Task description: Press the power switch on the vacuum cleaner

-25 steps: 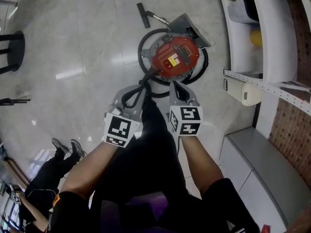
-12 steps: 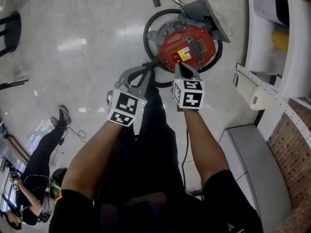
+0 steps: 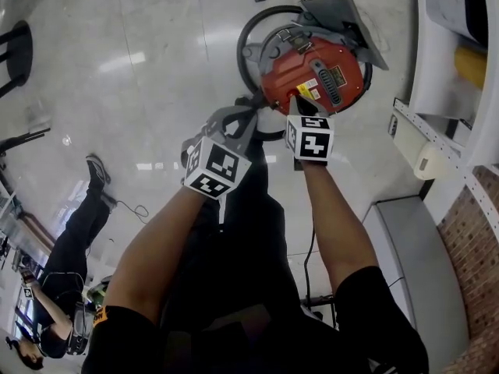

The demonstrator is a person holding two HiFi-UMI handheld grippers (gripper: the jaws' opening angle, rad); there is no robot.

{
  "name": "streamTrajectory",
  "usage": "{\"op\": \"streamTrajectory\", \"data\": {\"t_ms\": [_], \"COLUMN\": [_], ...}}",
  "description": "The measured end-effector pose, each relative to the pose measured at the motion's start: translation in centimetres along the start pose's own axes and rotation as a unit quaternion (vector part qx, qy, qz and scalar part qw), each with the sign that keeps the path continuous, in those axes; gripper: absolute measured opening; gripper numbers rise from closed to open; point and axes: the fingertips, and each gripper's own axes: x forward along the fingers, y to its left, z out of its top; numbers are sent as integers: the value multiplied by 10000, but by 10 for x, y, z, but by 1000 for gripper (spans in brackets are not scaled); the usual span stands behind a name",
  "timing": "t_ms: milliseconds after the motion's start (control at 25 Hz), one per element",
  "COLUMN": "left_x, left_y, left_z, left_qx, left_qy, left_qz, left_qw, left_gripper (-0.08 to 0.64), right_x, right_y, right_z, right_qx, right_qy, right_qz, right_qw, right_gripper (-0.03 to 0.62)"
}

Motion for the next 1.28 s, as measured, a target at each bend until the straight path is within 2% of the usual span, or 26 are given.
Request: {"op": "streamTrajectory", "data": {"t_ms": [240,520,680,840,1040,1280], "left_x": [12,2,0,-7,-31,-73], "left_y": [10,14,15,13,10,1], "left_z": [-12,-25,-22,-19,-17,-12], "left_qx": [160,-72,-52,-51,-215,-394], "left_qy": [89,46,-64,-164,-295,-601], "left_qz": [71,250,296,329,445,661], "left_qw": [9998,9996,9995,9993,9983,9952], "left_gripper": [12,12,12,12,12,13], "right_x": [24,28,36,39,15,-45], "right_y": [-6,-6,-6,-10,2,45], "right_z": [-16,-19,-16,-15,0,14], "right_qx": [-12,-193,-354,-309,-302,-289], "right_qy": [233,352,423,583,214,-413], "right_qz": [-29,-82,-102,-156,-132,-62], "right_qw": [9997,9992,9984,9977,9992,9987], "right_gripper": [-8,-8,-6,-8,-8,-8]}}
